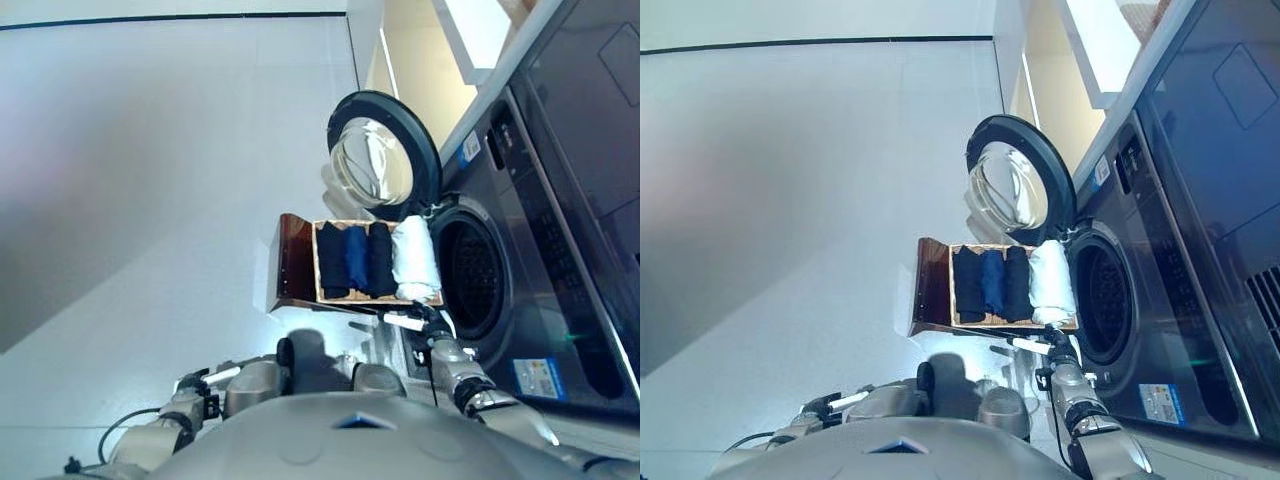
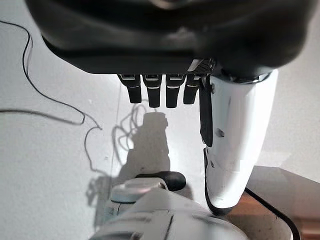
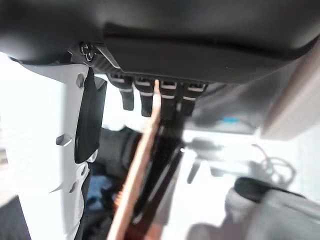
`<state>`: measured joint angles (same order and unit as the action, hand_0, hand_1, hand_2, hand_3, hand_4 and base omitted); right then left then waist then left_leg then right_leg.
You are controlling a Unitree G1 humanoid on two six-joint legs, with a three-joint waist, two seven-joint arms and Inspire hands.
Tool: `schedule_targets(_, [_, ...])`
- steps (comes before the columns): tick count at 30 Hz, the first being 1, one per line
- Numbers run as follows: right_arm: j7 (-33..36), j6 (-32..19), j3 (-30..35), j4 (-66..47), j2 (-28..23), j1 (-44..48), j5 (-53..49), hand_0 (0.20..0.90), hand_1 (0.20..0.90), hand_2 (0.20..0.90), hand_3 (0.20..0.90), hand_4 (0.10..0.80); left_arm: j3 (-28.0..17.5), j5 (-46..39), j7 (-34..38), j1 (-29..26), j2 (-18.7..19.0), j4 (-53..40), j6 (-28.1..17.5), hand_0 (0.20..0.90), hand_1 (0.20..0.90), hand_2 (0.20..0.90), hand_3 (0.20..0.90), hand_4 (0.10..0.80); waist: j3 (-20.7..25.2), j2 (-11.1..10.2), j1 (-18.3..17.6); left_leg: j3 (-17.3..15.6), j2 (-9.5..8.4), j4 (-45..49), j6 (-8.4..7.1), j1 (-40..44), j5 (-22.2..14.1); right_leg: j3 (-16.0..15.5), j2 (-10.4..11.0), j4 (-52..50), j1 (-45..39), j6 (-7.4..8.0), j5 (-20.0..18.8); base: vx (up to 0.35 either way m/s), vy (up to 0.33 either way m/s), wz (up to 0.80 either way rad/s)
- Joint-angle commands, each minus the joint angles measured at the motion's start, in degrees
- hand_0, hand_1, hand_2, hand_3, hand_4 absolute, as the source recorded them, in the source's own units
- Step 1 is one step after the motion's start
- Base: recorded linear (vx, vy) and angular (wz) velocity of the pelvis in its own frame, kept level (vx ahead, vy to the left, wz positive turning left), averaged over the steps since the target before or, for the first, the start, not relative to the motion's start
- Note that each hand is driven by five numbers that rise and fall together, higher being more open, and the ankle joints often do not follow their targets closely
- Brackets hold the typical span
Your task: Pick up the clothes and place them into the washing machine
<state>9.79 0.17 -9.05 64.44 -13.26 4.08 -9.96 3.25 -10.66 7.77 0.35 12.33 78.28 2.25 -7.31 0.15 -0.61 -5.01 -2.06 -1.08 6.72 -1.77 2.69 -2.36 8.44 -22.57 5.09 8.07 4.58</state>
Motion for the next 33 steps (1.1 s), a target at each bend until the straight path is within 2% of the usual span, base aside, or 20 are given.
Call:
schedule_targets(1, [0.8,-2.0,0.0,-5.1,-2.3,3.0,0.6,0.9,0.9,0.9,0.9,0.8,-1.1,1.6,1.3,-1.5,3.3,0.7,0.0,0.9,0.9,0.9,0.9,0.8,-2.7,0.4,0.1,1.3,0.14,3.5,-4.33,-0.3,-2.4,-2.3,0.8,-2.0,-0.9,-1.39,-5.0,0.036,-0.032,-0.05])
schedule_targets(2, [0.8,-2.0,0.0,-5.1,-2.3,3.0,0.6,0.9,0.9,0.9,0.9,0.8,-1.1,1.6,1.3,-1.5,3.3,0.7,0.0,0.9,0.9,0.9,0.9,0.8,-2.8,0.4,0.0,1.4,0.12,3.5,-4.34,-0.2,-2.4,-2.4,0.8,-2.0,-1.1,-1.41,-5.0,0.082,-0.102,0.06])
schedule_targets(3, [0.8,-1.9,0.0,-4.7,-2.2,3.6,0.5,0.9,0.9,0.9,0.9,0.8,-1.3,1.6,1.6,-1.9,3.6,0.7,-0.1,0.9,0.9,0.9,0.9,0.8,-3.1,0.4,0.3,1.6,1.19,3.7,-5.19,-0.1,-3.1,-3.3,3.8,3.5,0.1,-1.16,-5.8,0.09,-0.133,0.11])
schedule_targets(5, [0.9,-1.7,0.3,-4.4,-2.0,4.1,0.6,0.9,0.9,0.9,0.9,0.8,-1.3,1.4,1.8,-2.3,3.6,0.7,-0.2,0.9,0.9,0.9,0.9,0.8,-3.7,-0.6,0.0,2.6,1.37,4.5,-6.18,0.2,-4.1,-2.4,6.6,10.0,1.5,0.35,-9.7,0.139,-0.175,0.07])
schedule_targets(7, [1.0,-1.5,0.6,-4.6,-2.0,4.2,0.7,0.9,0.9,0.9,0.9,0.8,-1.6,1.2,1.9,-2.4,3.9,0.9,-0.2,0.9,0.9,0.9,0.9,0.8,-4.1,-1.9,-0.6,3.4,1.2,4.6,-7.03,1.5,-5.1,-0.8,8.1,15.4,1.9,2.17,-13.6,0.167,-0.17,-0.12])
schedule_targets(9, [0.9,-1.5,0.5,-4.6,-1.9,4.2,0.6,0.9,0.9,0.9,0.9,0.8,-1.9,1.3,1.7,-2.8,4.3,1.6,0.0,0.9,0.9,0.9,0.9,0.8,-4.3,-2.6,-0.8,3.8,1.38,4.6,-7.43,2.1,-5.5,-0.4,8.2,17.6,2.0,2.67,-14.5,0.147,-0.163,0.04])
schedule_targets(10, [0.9,-1.4,0.2,-5.2,-1.8,3.9,1.1,0.9,0.9,0.9,0.9,0.8,-2.4,1.2,2.3,-2.8,4.7,1.8,-0.1,0.9,0.9,0.9,0.9,0.8,-4.5,-3.7,-1.0,4.6,1.93,4.6,-8.1,3.3,-6.0,0.0,7.9,18.2,3.7,3.66,-16.2,0.119,-0.138,0.21])
schedule_targets(11, [0.9,-1.4,0.2,-5.2,-1.9,3.9,1.1,0.9,0.9,0.9,0.9,0.8,-2.4,1.2,2.3,-2.8,4.7,1.8,-0.1,0.9,0.9,0.9,0.9,0.8,-4.6,-3.7,-1.0,4.7,1.97,4.6,-8.11,3.3,-6.0,-0.1,7.9,18.2,3.6,3.65,-16.1,0.217,-0.24,0.45])
schedule_targets(12, [0.7,-1.3,0.1,-5.6,-1.8,3.3,1.4,0.9,0.9,0.9,0.9,0.8,-2.6,1.6,2.4,-2.5,4.7,1.8,-0.1,0.9,0.9,0.9,0.9,0.8,-4.0,-4.6,-0.5,5.0,2.22,4.8,-8.55,3.7,-6.4,-2.6,7.6,18.7,1.3,3.48,-13.5,0.099,-0.103,0.59])
schedule_targets(15, [0.5,-1.2,-0.1,-5.4,-1.7,3.2,1.5,0.9,0.9,0.9,0.9,0.8,-2.8,1.4,2.5,-2.1,4.7,1.9,0.0,0.9,0.9,0.9,0.9,0.8,-3.3,-4.9,-0.2,5.6,3.21,3.8,-9.07,4.6,-6.3,-3.3,6.5,18.3,0.4,3.16,-11.9,0.14,-0.216,0.48])
schedule_targets(16, [0.5,-1.2,-0.1,-6.0,-1.9,2.9,1.7,0.9,0.9,0.9,0.9,0.8,-3.2,1.1,2.7,-1.9,4.6,2.1,0.0,0.9,0.9,0.9,0.9,0.8,-2.9,-4.7,-0.1,6.5,4.38,3.0,-9.8,4.4,-5.6,-4.5,5.6,18.4,-0.2,2.68,-10.9,0.073,-0.184,0.09])
schedule_targets(19, [1.1,-1.4,0.6,-6.1,-2.5,2.7,1.0,0.9,0.9,0.9,0.9,0.8,-2.6,0.6,2.9,-2.2,4.0,1.8,-0.2,0.9,0.9,0.9,0.9,0.8,-2.5,-4.0,-0.2,7.0,5.73,1.3,-10.61,3.9,-4.3,-6.1,5.0,19.1,-0.4,2.36,-9.7,0.052,-0.135,0.23])
schedule_targets(23, [1.1,-1.4,1.0,-5.8,-3.2,2.2,1.0,0.9,0.9,0.9,0.9,0.8,-1.6,0.4,2.4,-2.3,2.9,1.3,-0.3,0.9,0.9,0.9,0.9,0.8,-2.2,-3.1,-0.4,6.9,6.38,0.0,-10.57,4.2,-3.9,-6.3,4.7,19.4,-0.5,2.3,-9.1,0.059,-0.064,0.02])
schedule_targets(30, [0.9,-1.4,1.2,-5.3,-2.9,2.2,0.9,0.9,0.9,0.9,0.9,0.8,-1.3,0.8,2.2,-1.7,2.1,1.1,-0.4,0.9,0.9,0.9,0.9,0.8,-2.5,-2.4,0.1,5.2,5.79,-0.8,-9.99,5.7,-4.7,-6.3,5.4,19.3,0.1,2.97,-10.1,0.034,0.008,-0.09])
schedule_targets(32, [0.8,-1.4,0.9,-4.8,-2.7,2.3,1.1,0.9,0.9,0.9,0.9,0.8,-1.4,0.6,2.1,-1.5,2.1,1.0,-0.4,0.9,0.9,0.9,0.9,0.8,-2.7,-2.3,0.5,4.5,5.89,-1.1,-9.98,6.3,-4.8,-6.4,5.3,18.9,0.7,3.05,-10.5,0.0,-0.008,-0.5])
schedule_targets(33, [0.8,-1.4,0.6,-5.1,-2.6,2.8,0.9,0.9,0.9,0.9,0.9,0.8,-1.5,0.1,2.1,-1.7,2.3,0.7,-0.5,0.9,0.9,0.9,0.9,0.8,-3.3,-2.2,0.3,4.5,6.02,-0.8,-10.01,5.8,-4.7,-5.8,4.5,17.6,2.1,2.92,-10.2,-0.069,-0.018,-0.37])
